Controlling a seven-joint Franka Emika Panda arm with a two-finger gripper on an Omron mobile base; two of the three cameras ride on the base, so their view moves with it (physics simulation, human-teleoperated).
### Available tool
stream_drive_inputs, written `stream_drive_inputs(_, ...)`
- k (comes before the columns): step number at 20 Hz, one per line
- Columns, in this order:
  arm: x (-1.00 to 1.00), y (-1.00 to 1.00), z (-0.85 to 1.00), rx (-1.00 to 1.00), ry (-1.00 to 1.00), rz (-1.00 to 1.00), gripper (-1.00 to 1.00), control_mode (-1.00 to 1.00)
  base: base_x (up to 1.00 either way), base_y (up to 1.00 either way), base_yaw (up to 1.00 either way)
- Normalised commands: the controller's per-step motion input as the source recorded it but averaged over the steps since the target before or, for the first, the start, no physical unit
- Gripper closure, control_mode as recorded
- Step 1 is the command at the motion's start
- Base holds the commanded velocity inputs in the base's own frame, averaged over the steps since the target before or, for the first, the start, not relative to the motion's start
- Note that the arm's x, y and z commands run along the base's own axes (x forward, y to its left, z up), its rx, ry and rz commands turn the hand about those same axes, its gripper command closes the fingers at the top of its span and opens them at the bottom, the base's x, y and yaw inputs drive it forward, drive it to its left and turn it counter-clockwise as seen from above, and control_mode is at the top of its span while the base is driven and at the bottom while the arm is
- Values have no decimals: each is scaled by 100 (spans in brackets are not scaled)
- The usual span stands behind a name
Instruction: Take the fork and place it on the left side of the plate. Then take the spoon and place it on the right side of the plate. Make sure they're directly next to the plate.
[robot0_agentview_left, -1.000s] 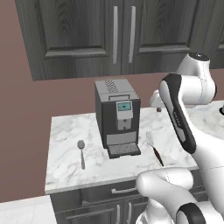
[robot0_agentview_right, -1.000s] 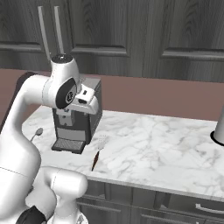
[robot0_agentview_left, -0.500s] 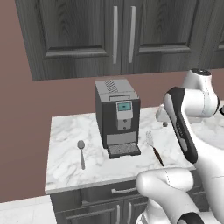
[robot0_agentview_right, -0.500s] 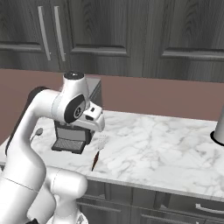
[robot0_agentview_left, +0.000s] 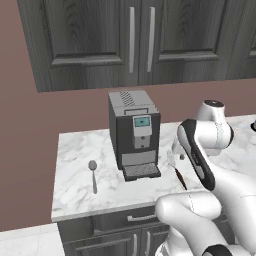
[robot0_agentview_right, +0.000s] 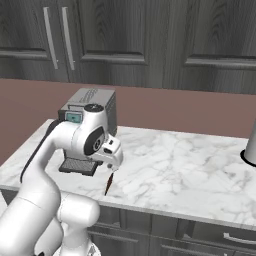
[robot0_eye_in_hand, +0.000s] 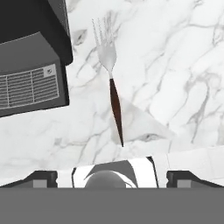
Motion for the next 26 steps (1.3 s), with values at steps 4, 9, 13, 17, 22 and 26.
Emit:
stream_drive_inputs(4, 50, 0, -70, 0, 0, 0, -100, -100, 0, 0, 0)
stream_drive_inputs(9, 57, 0, -63, 0, 3, 0, -100, -100, 0, 0, 0)
stream_drive_inputs(13, 51, 0, -50, 0, 6, 0, -100, -100, 0, 0, 0)
stream_drive_inputs(17, 32, 0, -32, -4, 2, 0, -100, -100, 0, 0, 0)
stream_drive_inputs(22, 27, -10, -20, 0, 6, 0, -100, -100, 0, 0, 0)
stream_drive_inputs(26, 1, -20, -24, 0, 5, 3, -100, -100, 0, 0, 0)
